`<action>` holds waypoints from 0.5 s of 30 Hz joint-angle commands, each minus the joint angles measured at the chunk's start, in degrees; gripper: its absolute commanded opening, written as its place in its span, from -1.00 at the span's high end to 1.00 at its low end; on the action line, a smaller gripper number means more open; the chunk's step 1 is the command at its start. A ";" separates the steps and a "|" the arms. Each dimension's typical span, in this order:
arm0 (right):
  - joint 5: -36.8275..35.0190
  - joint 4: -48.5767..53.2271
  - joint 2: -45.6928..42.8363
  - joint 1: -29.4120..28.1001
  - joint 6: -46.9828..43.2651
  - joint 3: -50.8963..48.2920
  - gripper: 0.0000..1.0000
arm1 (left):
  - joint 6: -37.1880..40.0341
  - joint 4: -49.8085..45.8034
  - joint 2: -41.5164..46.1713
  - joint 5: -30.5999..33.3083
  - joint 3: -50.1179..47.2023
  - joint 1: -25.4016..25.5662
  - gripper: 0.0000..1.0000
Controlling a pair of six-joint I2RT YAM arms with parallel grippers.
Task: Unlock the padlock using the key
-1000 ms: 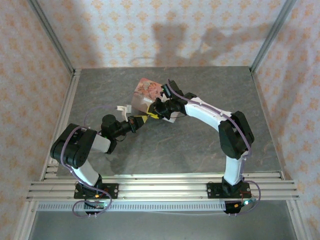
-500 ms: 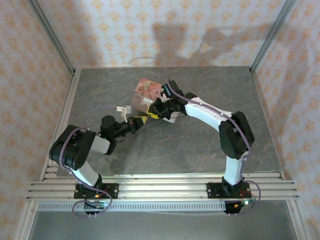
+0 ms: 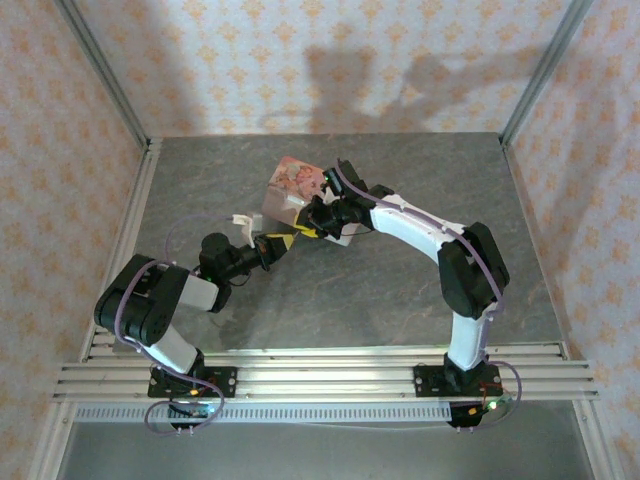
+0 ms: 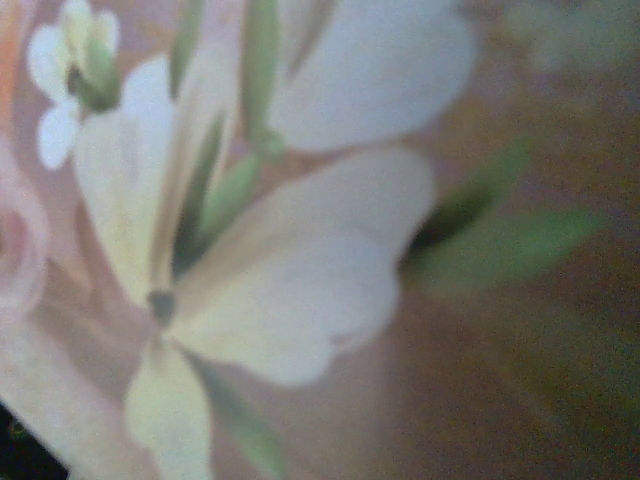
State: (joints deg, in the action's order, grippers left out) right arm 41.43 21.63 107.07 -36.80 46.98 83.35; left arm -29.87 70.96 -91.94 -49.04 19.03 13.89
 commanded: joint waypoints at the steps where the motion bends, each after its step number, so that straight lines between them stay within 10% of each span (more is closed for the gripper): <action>1: 2.50 -0.62 -2.83 0.36 1.89 0.07 1.00 | 2.15 0.36 0.82 1.03 0.88 0.38 1.00; 15: 2.90 -1.50 -2.83 0.41 2.76 -0.64 1.00 | 1.36 2.16 -0.93 2.39 2.28 0.57 1.00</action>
State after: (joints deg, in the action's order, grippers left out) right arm 41.63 21.39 107.02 -36.69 47.62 83.33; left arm -29.67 71.02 -92.03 -47.57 19.92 13.91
